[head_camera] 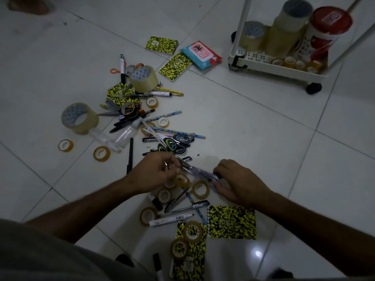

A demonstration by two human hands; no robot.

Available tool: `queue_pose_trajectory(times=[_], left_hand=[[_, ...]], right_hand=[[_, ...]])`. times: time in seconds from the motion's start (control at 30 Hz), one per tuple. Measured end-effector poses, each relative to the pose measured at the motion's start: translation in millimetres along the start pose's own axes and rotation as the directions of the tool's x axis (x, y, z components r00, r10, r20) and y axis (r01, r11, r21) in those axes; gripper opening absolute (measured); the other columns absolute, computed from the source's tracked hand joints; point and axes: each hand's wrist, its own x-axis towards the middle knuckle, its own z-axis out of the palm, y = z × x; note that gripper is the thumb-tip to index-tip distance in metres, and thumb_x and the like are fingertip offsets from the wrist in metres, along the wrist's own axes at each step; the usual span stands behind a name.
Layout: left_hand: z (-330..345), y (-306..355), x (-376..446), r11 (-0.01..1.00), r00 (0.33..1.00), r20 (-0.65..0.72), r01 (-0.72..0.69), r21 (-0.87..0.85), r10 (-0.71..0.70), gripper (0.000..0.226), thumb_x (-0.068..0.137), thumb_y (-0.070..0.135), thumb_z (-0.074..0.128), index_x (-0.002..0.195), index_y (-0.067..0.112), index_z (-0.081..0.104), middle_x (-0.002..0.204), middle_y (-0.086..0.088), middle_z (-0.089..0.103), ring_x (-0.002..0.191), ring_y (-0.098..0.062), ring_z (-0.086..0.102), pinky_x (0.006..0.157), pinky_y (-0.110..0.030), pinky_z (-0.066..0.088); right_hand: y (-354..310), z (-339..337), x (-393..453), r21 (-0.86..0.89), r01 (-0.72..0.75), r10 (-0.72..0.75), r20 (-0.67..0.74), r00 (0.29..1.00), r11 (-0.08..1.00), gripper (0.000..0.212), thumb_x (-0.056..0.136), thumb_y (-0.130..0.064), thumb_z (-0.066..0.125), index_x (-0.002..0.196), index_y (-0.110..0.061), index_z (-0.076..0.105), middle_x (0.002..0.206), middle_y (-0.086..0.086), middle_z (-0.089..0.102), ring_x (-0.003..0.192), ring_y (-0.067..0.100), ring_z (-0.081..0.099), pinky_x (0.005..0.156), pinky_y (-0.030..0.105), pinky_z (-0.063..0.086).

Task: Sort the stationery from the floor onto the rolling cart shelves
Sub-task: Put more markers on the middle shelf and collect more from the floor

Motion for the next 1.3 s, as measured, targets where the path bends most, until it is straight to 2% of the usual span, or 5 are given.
queue_pose_trajectory(times=[0.27,0.47,0.87,1.1,1.3], left_hand=[[-0.4,28.7,1.0,0.961,0.987,0.140,0.117,-0.252,-0.083,0.030,0.096,0.039,0.064,0.121,0.023,0.070,0.102,0.008,0.074,0.091,-0.006,0.071,0.078,-0.026,0.057],[8.0,52.5,-6.6,0.554,0.955,0.235,0.296,-0.778,-0.180,0.037,0.100,0.032,0.052,0.128,0.011,0.062,0.118,-0.012,0.073,0.107,-0.026,0.072,0.087,-0.033,0.059],[-13.1,18.4,-15.6,0.455,0.916,0.131,0.307,-0.836,-0.378,0.026,0.106,0.019,0.044,0.112,0.000,0.060,0.084,-0.020,0.067,0.086,-0.038,0.072,0.088,-0.050,0.059],[-16.8,18.8,-18.2,0.493,0.917,0.129,0.316,-0.810,-0.376,0.022,0.104,0.019,0.044,0.112,0.001,0.055,0.077,-0.016,0.060,0.074,-0.033,0.066,0.071,-0.041,0.060],[-18.5,15.1,-13.6,0.499,0.909,0.095,0.307,-0.810,-0.406,0.020,0.103,0.018,0.048,0.108,0.002,0.057,0.076,-0.015,0.060,0.071,-0.032,0.065,0.078,-0.048,0.060]], right_hand=[[-13.8,-22.5,11.1,0.155,-0.018,0.053,-0.227,0.972,0.988,0.015,0.095,-0.027,0.065,0.101,-0.014,0.062,0.093,-0.002,0.056,0.084,0.014,0.051,0.071,0.029,0.044],[-44.6,-19.6,25.7,0.254,0.028,0.039,-0.256,0.966,0.967,0.019,0.098,-0.028,0.064,0.110,-0.014,0.066,0.095,-0.004,0.057,0.078,0.003,0.043,0.071,0.013,0.033],[-25.8,24.2,22.5,-0.132,0.226,-0.207,0.143,0.968,0.965,0.023,0.097,-0.034,0.054,0.111,-0.021,0.067,0.113,0.006,0.058,0.095,0.023,0.049,0.073,0.038,0.045],[-21.7,33.6,21.5,-0.212,0.196,-0.165,0.155,0.974,0.957,0.032,0.079,-0.018,0.074,0.109,-0.018,0.063,0.110,0.007,0.058,0.093,0.025,0.050,0.072,0.037,0.044],[-1.0,10.1,14.6,-0.005,-0.012,0.013,0.058,0.998,1.000,0.011,0.102,-0.017,0.045,0.108,-0.017,0.054,0.098,0.001,0.054,0.088,0.019,0.042,0.078,0.041,0.042]])
